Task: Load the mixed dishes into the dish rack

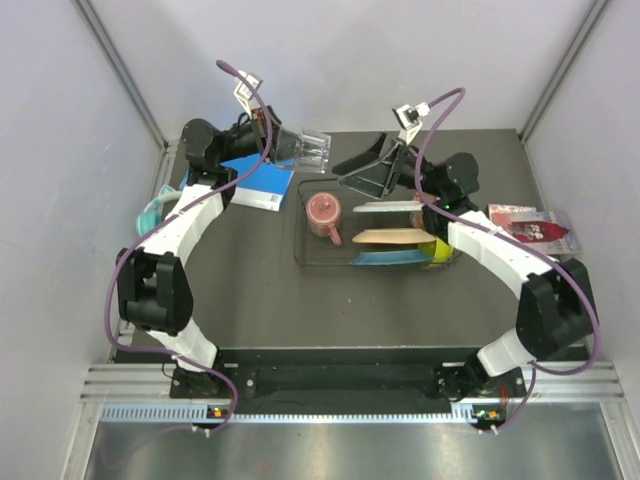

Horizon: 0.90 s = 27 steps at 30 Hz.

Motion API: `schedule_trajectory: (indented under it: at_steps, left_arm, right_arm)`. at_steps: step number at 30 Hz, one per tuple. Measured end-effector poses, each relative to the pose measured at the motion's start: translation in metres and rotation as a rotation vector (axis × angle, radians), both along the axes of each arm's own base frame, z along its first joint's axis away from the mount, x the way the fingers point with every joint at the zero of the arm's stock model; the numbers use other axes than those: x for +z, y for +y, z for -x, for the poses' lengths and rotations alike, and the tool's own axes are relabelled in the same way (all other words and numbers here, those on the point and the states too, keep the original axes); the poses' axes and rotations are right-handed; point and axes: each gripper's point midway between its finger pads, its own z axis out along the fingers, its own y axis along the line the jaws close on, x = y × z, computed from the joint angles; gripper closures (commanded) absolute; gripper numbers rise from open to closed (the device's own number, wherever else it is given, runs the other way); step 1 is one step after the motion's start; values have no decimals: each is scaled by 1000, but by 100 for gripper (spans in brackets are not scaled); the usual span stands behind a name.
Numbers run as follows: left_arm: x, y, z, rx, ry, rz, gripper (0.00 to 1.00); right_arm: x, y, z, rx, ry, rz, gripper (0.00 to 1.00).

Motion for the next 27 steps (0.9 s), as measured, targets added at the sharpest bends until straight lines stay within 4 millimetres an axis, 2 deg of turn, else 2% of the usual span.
schedule_trajectory:
  at_steps: [4,11,16,23,27]
  left_arm:
    - [12,1,3,-3,-39,21,100]
    - [12,-4,7,-17,-60,25,100]
    - [5,-13,12,-38,-55,23,100]
    - [-11,-25,17,-59,-65,13,100]
    - [-18,-27,10,-45,-85,7,100]
  right_arm:
    - [-6,4,1,103,90,-46,0]
    - [-5,7,-1,181,166,-75,0]
    - [9,6,1,198,135,-92,0]
    - [2,15,-12,206,180,-94,0]
    - [-5,18,-18,201,208,-95,0]
